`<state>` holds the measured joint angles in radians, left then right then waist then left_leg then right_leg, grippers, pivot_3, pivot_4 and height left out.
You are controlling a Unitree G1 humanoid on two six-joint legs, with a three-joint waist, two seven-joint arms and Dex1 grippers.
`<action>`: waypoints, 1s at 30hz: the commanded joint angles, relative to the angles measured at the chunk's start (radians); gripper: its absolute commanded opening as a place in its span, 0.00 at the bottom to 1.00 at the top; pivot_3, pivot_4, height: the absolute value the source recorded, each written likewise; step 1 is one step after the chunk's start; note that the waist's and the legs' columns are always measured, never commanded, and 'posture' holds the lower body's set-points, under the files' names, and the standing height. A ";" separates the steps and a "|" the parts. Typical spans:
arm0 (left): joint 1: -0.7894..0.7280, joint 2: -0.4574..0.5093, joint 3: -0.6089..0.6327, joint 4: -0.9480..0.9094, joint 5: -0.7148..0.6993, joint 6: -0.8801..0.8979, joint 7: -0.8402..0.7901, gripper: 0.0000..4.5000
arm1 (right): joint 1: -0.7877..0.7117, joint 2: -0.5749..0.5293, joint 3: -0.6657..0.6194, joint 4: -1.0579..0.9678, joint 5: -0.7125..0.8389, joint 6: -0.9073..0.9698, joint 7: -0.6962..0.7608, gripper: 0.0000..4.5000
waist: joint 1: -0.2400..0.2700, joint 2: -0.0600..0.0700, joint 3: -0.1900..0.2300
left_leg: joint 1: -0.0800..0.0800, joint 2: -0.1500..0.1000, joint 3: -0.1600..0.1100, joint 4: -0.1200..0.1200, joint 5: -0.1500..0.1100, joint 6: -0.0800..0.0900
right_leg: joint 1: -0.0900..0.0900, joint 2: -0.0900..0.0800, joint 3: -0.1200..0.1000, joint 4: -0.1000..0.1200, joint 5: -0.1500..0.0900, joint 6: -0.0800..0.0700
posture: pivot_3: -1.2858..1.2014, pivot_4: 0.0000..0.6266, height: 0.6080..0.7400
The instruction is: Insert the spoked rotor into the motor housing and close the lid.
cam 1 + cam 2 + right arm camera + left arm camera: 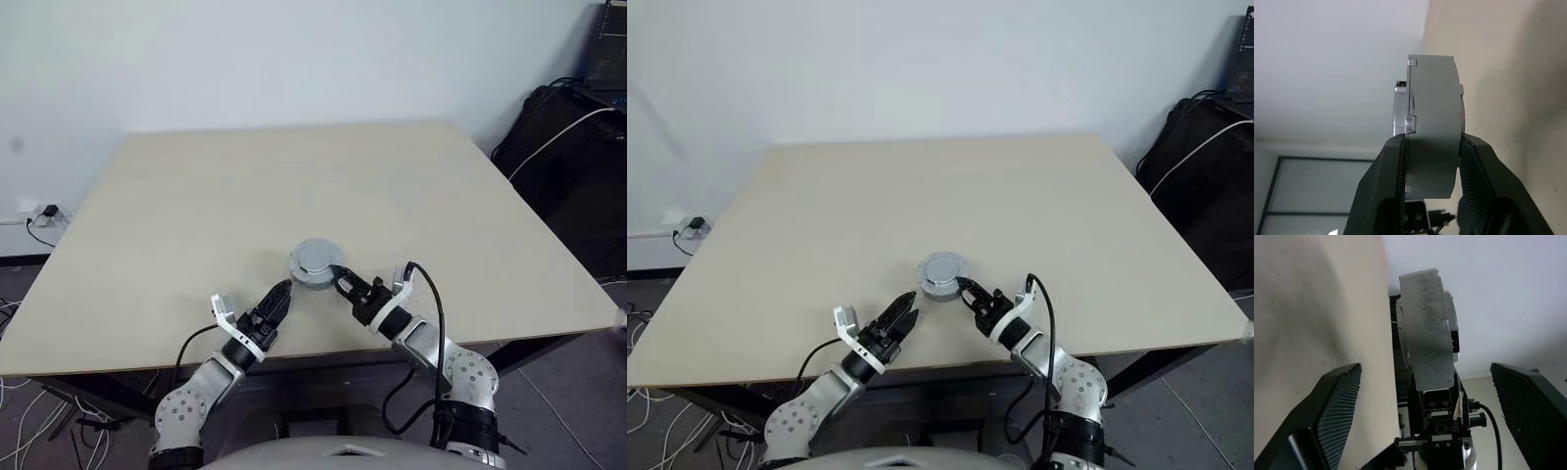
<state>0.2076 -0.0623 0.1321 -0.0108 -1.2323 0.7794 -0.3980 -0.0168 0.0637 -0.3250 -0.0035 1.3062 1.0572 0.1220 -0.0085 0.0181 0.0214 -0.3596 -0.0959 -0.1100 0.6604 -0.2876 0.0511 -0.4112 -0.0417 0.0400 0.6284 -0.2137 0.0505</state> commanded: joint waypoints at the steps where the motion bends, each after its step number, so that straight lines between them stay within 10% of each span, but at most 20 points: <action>1: 0.002 -0.086 -0.016 -0.009 -0.035 0.005 0.000 0.99 | -0.013 -0.012 0.022 -0.056 0.074 0.035 0.018 0.27 | 0.000 0.000 0.000 | 0.000 0.000 0.000 0.000 0.000 0.000 | 0.000 0.000 0.000 0.000 0.000 0.000 | 0.52 0.00 1.00; 20: -0.007 -0.078 -0.036 -0.009 -0.068 -0.002 0.009 0.99 | 0.009 -0.060 0.089 -0.069 0.133 0.098 0.012 0.27 | 0.000 0.000 0.000 | 0.000 0.000 0.000 0.000 0.000 0.000 | 0.000 0.000 0.000 0.000 -0.002 0.004 | 0.52 0.00 1.00; 30: -0.003 -0.076 -0.042 -0.013 -0.083 -0.007 0.006 0.47 | 0.012 -0.066 0.091 -0.068 0.121 0.085 0.007 0.27 | 0.000 0.000 0.000 | 0.000 0.000 0.000 0.000 0.000 0.000 | 0.000 0.000 0.000 0.000 -0.002 0.004 | 0.52 0.00 1.00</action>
<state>0.2028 -0.0623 0.1033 -0.0032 -1.3122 0.7786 -0.3826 0.0127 -0.0100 -0.2402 -0.0208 1.3877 1.1576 0.1090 -0.0083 0.0179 0.0216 -0.3598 -0.0958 -0.1099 0.6606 -0.2878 0.0512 -0.4108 -0.0421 0.0401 0.6281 -0.2161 0.0542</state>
